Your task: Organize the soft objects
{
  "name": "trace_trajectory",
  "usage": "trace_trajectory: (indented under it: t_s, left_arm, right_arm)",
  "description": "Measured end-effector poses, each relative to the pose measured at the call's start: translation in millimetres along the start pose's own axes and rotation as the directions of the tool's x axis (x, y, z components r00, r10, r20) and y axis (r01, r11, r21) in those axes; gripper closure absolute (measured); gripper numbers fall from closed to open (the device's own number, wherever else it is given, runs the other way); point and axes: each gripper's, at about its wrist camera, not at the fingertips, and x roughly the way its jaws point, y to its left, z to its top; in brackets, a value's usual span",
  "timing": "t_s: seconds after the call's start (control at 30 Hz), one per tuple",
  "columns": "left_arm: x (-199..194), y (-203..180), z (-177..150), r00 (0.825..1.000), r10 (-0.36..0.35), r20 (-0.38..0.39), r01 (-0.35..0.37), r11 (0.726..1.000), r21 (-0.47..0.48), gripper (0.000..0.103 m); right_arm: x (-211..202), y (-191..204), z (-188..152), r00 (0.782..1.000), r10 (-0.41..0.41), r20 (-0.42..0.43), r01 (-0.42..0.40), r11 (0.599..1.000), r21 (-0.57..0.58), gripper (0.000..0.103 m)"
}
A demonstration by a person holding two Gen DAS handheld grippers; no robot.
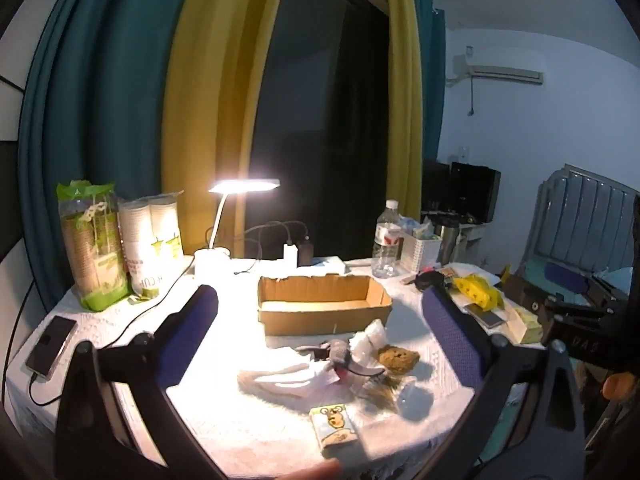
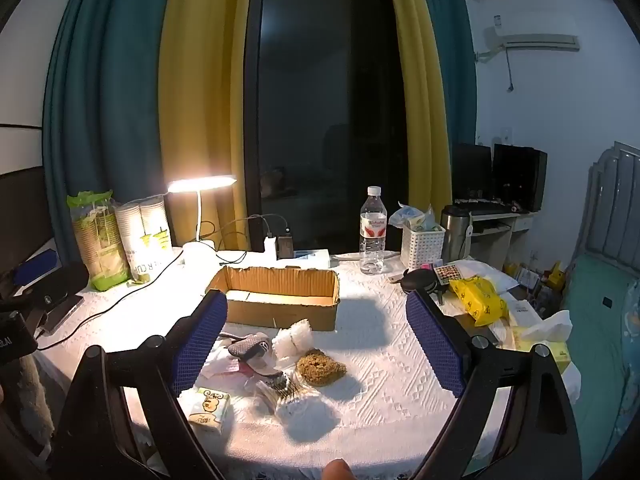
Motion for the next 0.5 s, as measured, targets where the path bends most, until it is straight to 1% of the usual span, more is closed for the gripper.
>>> trace_trajectory:
  t_s: [0.03,0.5]
  left_arm:
    - [4.4,3.1,4.8,1.0,-0.005,-0.007,0.005,1.0,-0.002,0.001]
    - [4.0,3.7,9.2,1.0,-0.009,-0.014,0.009,1.0,-0.002,0.001]
  right_arm:
    - [-0.2,0.0,-0.2,1.0,0.001,0.008,-0.001,1.0,0.0,0.01]
    - [-0.2,-0.4,-0.9,1.0,0.002,0.0,-0.002,1.0,0.01,0.01]
